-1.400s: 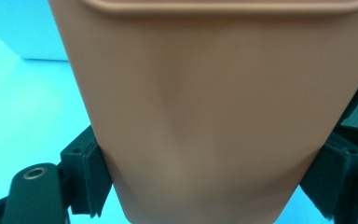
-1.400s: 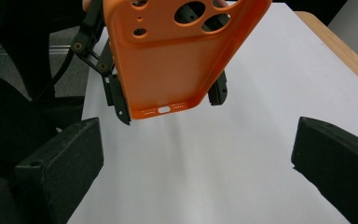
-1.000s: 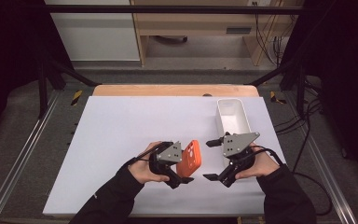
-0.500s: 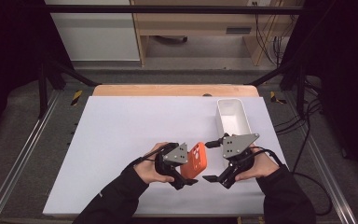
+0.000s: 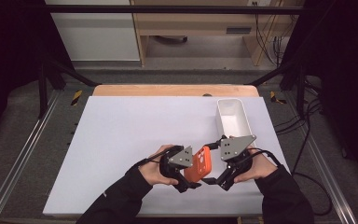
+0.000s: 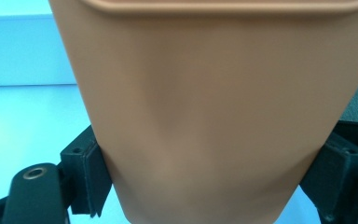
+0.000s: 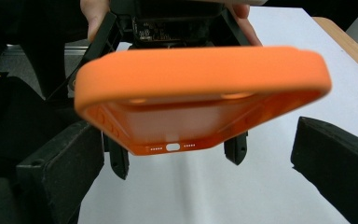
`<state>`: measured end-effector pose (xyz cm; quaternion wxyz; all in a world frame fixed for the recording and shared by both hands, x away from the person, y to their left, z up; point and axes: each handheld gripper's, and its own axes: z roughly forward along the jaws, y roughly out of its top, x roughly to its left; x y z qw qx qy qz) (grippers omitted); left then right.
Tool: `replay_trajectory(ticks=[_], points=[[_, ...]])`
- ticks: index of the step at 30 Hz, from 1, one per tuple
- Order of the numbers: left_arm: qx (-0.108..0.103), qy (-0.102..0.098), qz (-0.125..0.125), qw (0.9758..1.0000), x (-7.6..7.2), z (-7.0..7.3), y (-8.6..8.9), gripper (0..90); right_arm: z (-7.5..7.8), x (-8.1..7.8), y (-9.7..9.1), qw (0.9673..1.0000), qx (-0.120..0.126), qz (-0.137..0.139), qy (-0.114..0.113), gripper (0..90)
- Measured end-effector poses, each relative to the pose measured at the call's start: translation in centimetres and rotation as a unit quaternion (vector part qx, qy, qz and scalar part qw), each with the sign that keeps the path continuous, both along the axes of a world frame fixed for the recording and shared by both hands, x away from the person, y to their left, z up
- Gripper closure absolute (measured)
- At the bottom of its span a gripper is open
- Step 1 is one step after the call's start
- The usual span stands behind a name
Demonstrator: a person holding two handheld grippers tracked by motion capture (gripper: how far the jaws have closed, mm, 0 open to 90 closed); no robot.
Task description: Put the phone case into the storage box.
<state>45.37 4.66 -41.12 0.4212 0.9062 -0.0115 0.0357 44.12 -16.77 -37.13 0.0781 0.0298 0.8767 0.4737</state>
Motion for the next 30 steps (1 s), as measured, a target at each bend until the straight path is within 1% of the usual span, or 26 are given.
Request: replay_trajectory(ticks=[5,7,12,16,19,24,30], points=[[0.003,0.001,-0.006,1.0000,-0.06,-0.11,-0.24,15.8,-0.15,-0.04,0.15,1.0000,0.000,0.006,0.000,3.8],[0.003,0.004,-0.007,1.0000,-0.13,-0.18,-0.31,15.8,-0.19,-0.07,0.17,0.9999,0.000,0.010,0.000,4.9],[0.006,0.003,-0.012,0.9999,-0.20,-0.25,-0.38,15.8,-0.24,-0.10,0.21,0.9998,0.003,0.019,0.001,7.7],[0.007,0.004,-0.014,0.9999,-0.23,-0.29,-0.41,15.8,-0.30,-0.10,0.25,0.9996,0.005,0.026,0.002,10.4],[0.008,0.003,-0.015,0.9999,-0.25,-0.32,-0.35,15.8,-0.33,-0.13,0.25,0.9994,0.007,0.034,0.004,14.0],[0.008,0.005,-0.014,0.9999,-0.25,-0.44,-0.24,15.8,-0.42,-0.03,0.35,0.9991,0.008,0.039,0.009,14.7],[0.010,0.004,-0.014,0.9998,-0.23,-0.56,-0.16,15.7,-0.56,0.02,0.43,0.9991,0.008,0.039,0.012,15.3]])
